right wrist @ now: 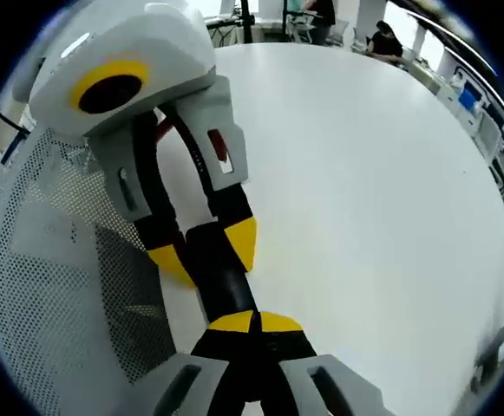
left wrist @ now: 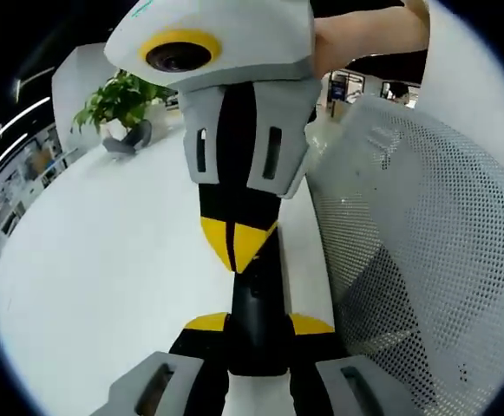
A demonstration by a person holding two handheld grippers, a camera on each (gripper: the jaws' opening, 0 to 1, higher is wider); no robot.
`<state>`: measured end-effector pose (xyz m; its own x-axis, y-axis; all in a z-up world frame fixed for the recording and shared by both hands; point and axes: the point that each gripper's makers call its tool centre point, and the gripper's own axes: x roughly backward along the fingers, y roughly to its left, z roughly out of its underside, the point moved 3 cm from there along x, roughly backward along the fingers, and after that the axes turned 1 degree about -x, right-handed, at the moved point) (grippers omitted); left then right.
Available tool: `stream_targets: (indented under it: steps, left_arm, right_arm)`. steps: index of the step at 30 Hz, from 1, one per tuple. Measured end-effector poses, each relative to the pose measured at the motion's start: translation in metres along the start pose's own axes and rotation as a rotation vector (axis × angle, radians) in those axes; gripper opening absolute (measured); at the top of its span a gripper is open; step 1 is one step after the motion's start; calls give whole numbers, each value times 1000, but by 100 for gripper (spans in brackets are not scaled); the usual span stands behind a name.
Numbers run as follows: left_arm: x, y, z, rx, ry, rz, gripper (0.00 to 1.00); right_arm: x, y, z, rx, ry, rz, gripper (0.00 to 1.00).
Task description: Press the specified remote control buttons in sequence, fully releasing each button before pressing the next.
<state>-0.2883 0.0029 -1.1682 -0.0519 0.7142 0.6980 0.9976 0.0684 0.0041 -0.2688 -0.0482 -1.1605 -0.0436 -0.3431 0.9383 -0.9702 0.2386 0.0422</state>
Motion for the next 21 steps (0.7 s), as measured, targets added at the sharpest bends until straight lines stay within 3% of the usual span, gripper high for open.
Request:
stream_targets:
  steps: [7,14,21]
  left_arm:
    - [-1,0,0,25,16,-16,24]
    - [-3,0,-1,12,72,-18,24]
    - [-5,2,0,10,106,-9,24]
  right_arm:
    - [1,0,3,-137,-67,52,0]
    - [2,3,4,-119,-103,91,0]
    - [3,2,4,-172,-146,90,0]
